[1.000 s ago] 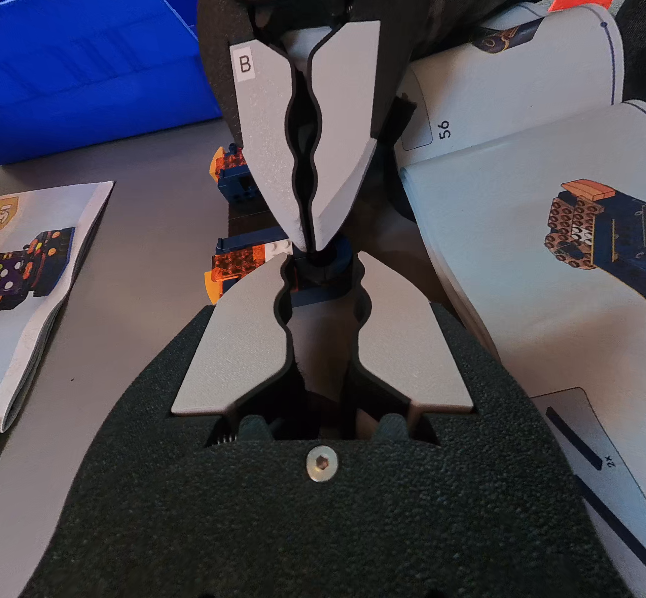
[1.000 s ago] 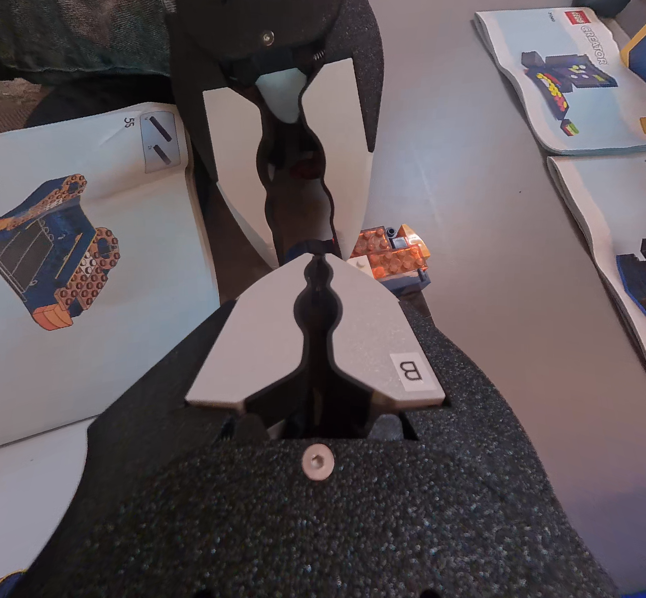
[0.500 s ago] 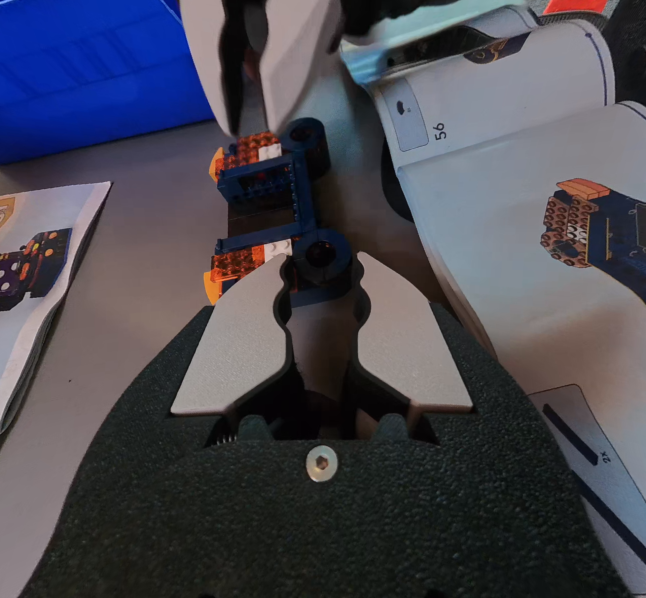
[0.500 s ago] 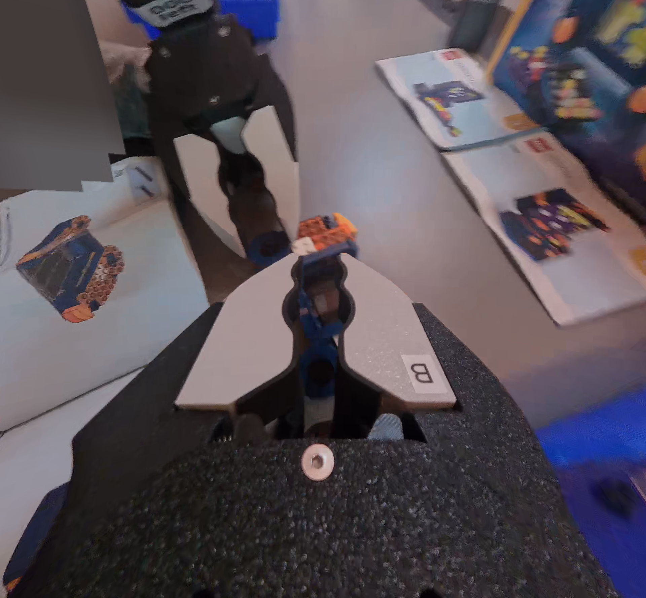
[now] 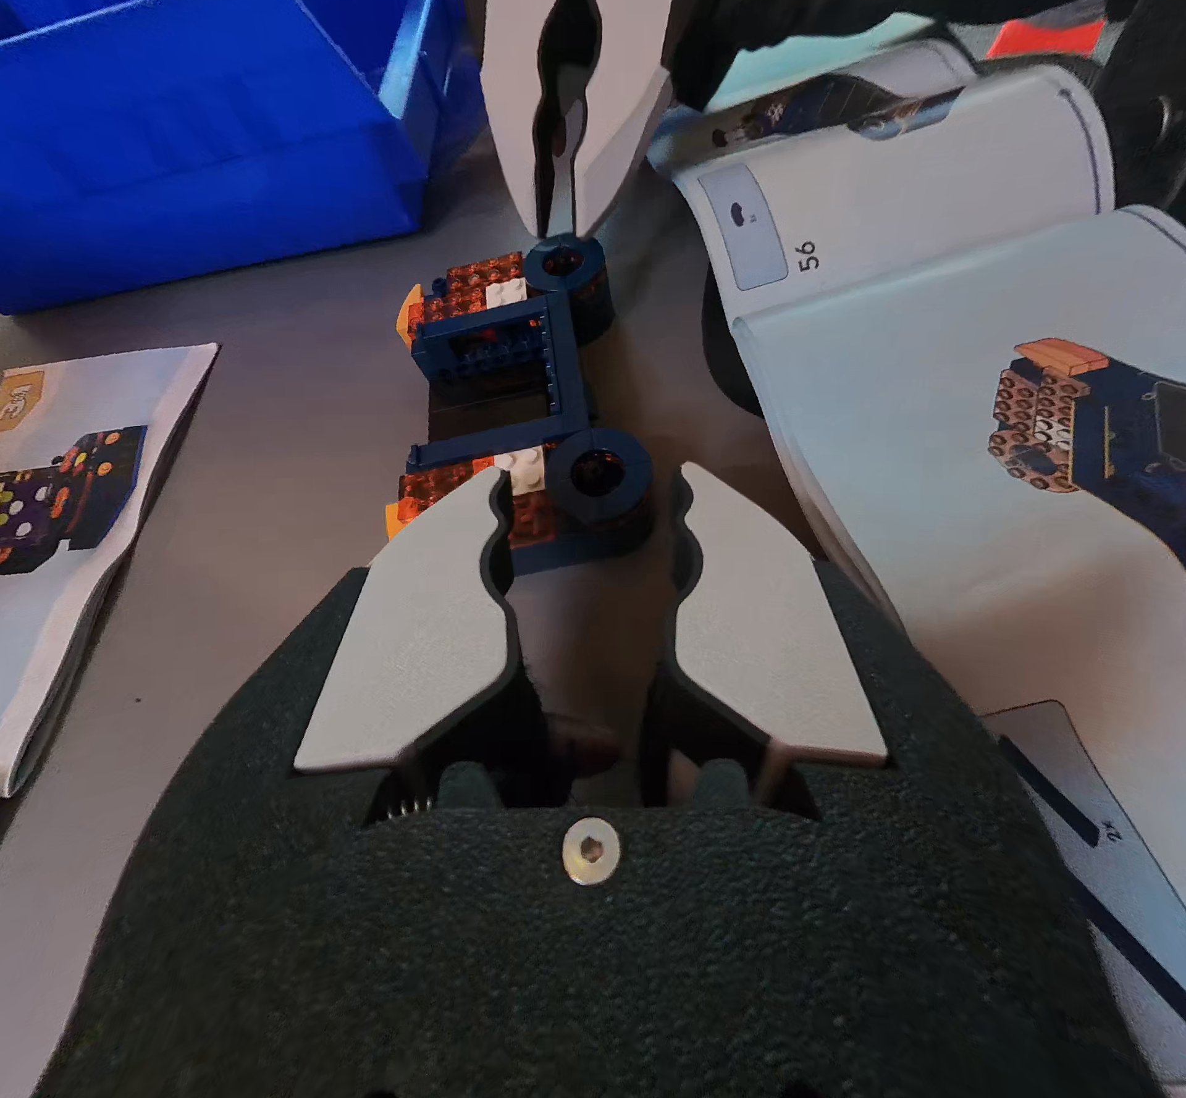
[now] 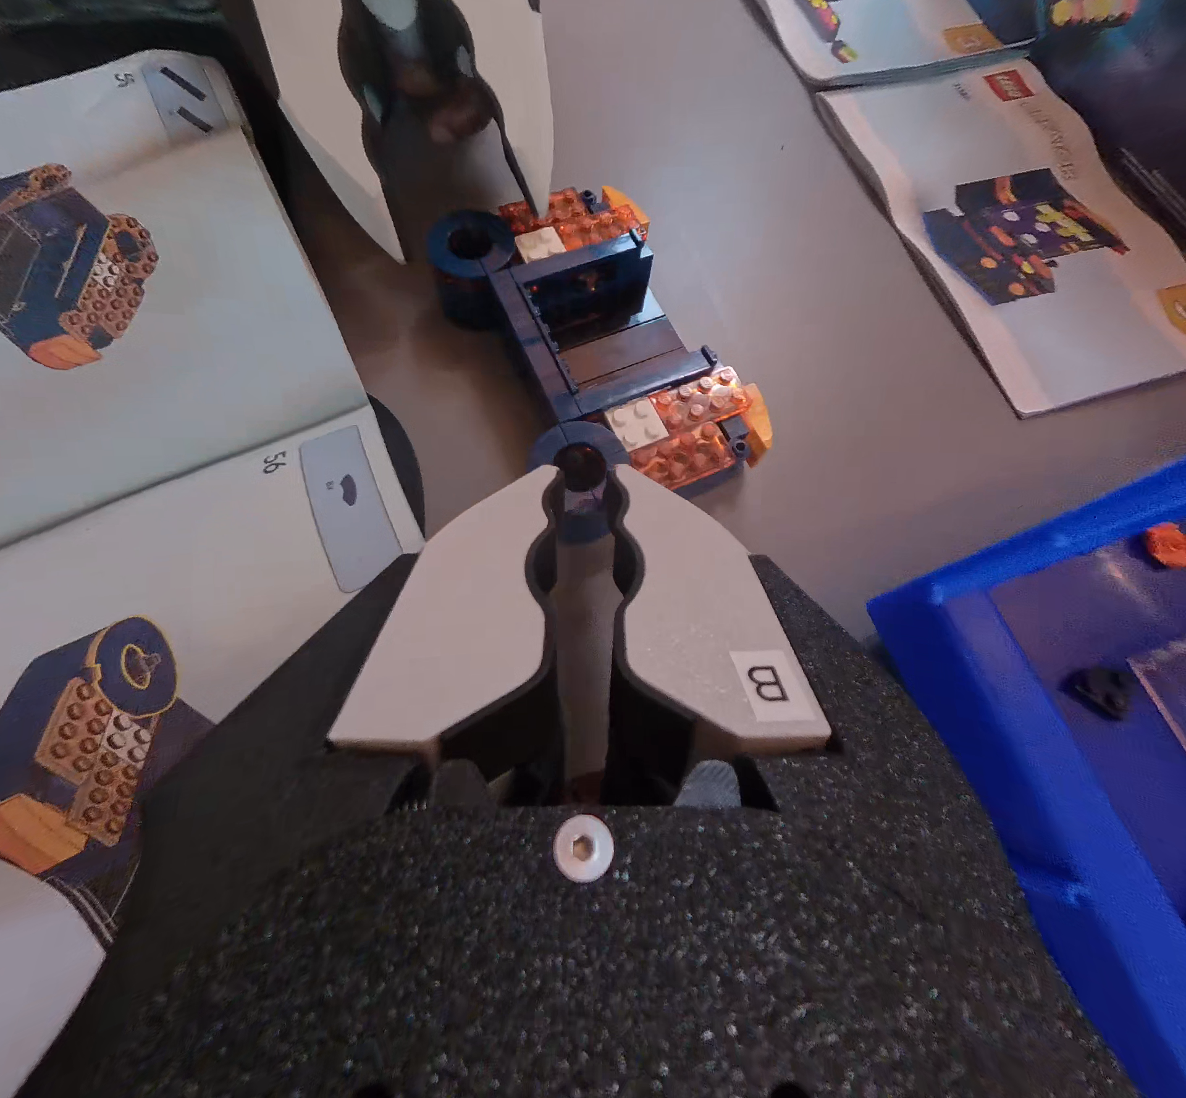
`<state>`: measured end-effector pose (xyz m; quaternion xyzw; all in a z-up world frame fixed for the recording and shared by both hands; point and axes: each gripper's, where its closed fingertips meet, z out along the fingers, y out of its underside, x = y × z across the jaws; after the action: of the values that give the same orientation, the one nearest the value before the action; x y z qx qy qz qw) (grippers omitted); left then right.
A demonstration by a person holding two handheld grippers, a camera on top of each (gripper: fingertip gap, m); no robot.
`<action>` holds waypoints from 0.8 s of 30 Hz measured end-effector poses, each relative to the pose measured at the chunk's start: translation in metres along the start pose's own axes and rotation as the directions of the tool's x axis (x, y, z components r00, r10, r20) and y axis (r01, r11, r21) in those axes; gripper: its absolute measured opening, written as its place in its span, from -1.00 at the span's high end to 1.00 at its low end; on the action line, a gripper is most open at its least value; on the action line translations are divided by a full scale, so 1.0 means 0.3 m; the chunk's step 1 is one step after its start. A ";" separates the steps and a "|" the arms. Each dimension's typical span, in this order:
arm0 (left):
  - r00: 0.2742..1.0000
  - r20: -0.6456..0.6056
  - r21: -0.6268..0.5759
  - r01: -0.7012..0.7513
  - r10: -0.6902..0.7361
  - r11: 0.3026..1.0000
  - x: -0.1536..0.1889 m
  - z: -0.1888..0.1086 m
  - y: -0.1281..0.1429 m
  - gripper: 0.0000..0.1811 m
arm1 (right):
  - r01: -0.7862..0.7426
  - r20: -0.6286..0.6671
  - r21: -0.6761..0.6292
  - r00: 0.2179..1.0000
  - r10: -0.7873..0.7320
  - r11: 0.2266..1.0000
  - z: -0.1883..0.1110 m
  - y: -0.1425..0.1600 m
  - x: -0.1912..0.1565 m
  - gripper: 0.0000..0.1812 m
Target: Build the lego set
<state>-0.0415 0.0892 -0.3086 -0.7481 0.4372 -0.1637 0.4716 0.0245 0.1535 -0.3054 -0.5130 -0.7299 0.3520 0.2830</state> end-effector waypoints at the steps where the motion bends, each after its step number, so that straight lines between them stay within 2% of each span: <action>1: 1.000 0.003 -0.019 -0.019 0.019 1.000 0.004 0.008 0.006 0.48 | 0.000 0.018 0.003 1.000 0.000 1.000 0.009 -0.002 -0.005 0.87; 7: 0.996 0.038 -0.043 -0.082 0.083 0.996 0.004 0.025 0.010 0.56 | -0.002 0.027 0.013 1.000 0.001 1.000 0.029 -0.009 0.000 0.95; 20: 0.996 0.010 -0.038 -0.092 0.092 0.995 0.017 0.025 0.010 0.58 | -0.227 0.051 0.074 0.973 0.224 0.971 0.035 -0.014 0.036 0.95; 22: 0.996 0.008 -0.037 -0.093 0.094 0.995 0.019 0.025 0.010 0.58 | -0.233 0.043 0.074 0.972 0.230 0.970 0.037 -0.015 0.041 0.95; 24: 0.996 0.005 -0.036 -0.094 0.094 0.995 0.021 0.024 0.010 0.58 | -0.177 0.039 0.079 0.984 0.174 0.981 0.032 -0.016 0.035 0.95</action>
<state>-0.0348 0.0878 -0.3157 -0.7355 0.4733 -0.1310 0.4668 0.0111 0.1602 -0.3068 -0.5574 -0.6713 0.4135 0.2600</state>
